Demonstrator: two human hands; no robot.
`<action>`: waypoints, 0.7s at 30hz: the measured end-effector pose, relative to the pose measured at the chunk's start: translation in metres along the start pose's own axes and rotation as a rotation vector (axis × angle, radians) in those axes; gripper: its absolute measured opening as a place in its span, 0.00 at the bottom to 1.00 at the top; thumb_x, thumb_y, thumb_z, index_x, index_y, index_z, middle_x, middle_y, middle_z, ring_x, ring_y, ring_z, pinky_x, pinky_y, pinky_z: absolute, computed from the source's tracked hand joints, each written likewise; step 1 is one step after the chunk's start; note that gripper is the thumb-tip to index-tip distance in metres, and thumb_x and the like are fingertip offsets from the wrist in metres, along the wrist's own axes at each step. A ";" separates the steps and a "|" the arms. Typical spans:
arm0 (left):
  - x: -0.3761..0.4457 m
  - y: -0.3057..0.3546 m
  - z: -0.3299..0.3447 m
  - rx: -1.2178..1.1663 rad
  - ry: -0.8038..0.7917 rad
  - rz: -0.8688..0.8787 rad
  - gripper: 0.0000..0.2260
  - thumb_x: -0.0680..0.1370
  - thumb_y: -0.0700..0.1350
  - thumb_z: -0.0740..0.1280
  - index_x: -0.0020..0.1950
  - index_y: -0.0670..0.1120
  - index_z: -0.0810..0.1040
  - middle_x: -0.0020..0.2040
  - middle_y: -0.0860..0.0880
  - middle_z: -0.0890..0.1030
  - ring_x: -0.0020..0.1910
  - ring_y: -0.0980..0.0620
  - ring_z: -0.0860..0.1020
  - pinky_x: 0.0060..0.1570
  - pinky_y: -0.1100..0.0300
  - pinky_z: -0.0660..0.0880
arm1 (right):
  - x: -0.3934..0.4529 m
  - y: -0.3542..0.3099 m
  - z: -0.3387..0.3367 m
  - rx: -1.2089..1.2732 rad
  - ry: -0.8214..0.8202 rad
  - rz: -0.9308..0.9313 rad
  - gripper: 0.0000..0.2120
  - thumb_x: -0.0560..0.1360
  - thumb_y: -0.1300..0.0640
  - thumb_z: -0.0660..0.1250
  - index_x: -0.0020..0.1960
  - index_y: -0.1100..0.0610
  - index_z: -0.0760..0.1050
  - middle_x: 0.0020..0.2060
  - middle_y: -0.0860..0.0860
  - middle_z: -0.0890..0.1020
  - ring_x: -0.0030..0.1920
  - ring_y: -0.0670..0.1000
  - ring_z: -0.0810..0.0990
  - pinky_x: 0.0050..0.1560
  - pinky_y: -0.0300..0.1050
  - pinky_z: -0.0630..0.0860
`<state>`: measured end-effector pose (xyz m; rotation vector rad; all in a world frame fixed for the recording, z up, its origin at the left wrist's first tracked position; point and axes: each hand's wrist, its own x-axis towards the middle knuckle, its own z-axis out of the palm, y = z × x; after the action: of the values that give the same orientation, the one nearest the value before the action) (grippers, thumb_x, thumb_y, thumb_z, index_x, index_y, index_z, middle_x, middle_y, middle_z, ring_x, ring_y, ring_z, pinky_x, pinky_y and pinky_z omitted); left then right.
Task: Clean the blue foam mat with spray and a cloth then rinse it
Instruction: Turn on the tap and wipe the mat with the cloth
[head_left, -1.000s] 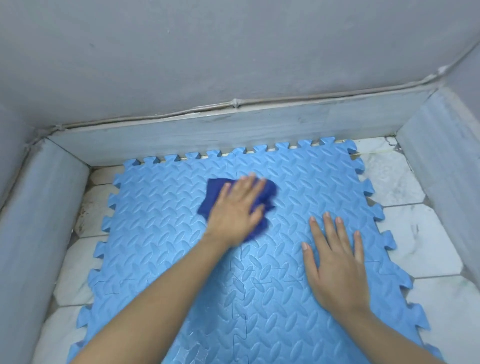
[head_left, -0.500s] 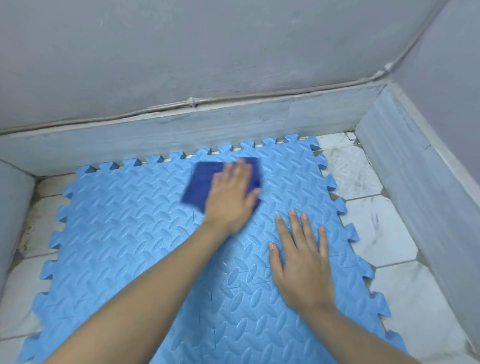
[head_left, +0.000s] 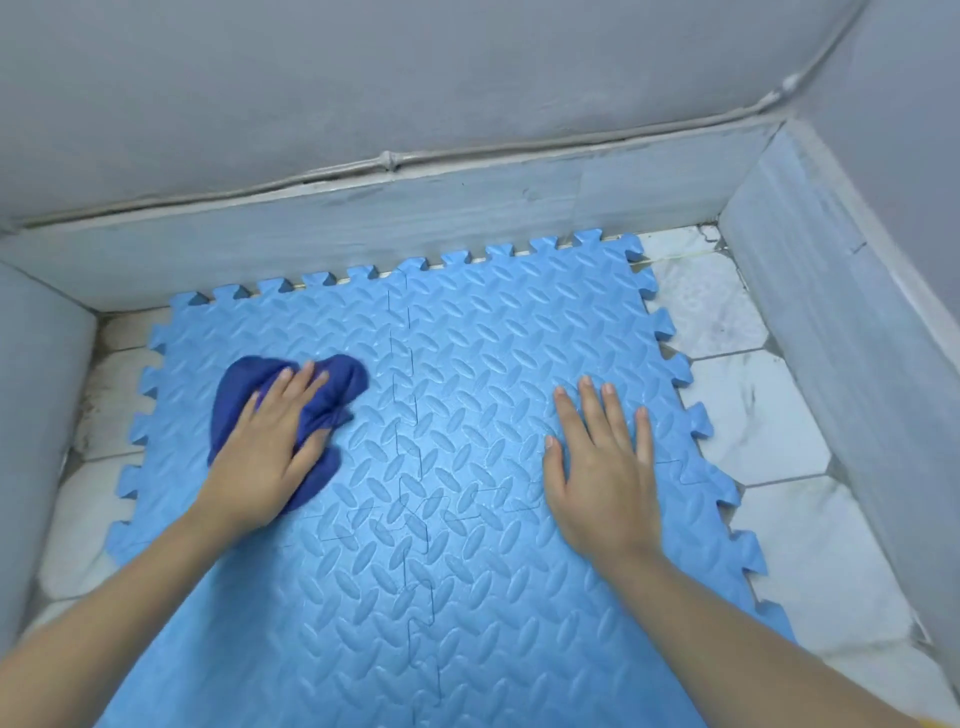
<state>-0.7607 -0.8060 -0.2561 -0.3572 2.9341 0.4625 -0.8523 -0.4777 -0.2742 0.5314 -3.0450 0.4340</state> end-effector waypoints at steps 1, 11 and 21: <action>-0.038 -0.025 -0.004 0.017 0.008 -0.077 0.31 0.78 0.61 0.46 0.75 0.46 0.62 0.77 0.49 0.59 0.76 0.49 0.54 0.73 0.48 0.52 | -0.001 0.000 0.000 0.004 0.004 0.005 0.25 0.79 0.49 0.53 0.74 0.53 0.67 0.75 0.53 0.66 0.77 0.55 0.60 0.76 0.60 0.51; -0.106 0.112 0.063 0.118 -0.030 0.390 0.28 0.78 0.52 0.56 0.78 0.52 0.53 0.78 0.54 0.52 0.77 0.53 0.49 0.74 0.52 0.48 | -0.002 -0.005 -0.002 -0.015 -0.034 0.019 0.25 0.80 0.49 0.52 0.76 0.52 0.63 0.77 0.53 0.63 0.78 0.54 0.57 0.77 0.59 0.48; -0.213 0.000 0.039 0.013 0.020 -0.155 0.26 0.80 0.60 0.45 0.77 0.54 0.47 0.78 0.55 0.49 0.77 0.55 0.44 0.75 0.54 0.42 | -0.002 -0.007 0.002 -0.050 -0.043 -0.013 0.27 0.79 0.48 0.46 0.76 0.56 0.61 0.76 0.58 0.63 0.77 0.60 0.57 0.73 0.66 0.49</action>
<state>-0.5515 -0.7490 -0.2542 -0.5849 2.8977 0.4206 -0.8476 -0.4837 -0.2739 0.5648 -3.0827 0.3497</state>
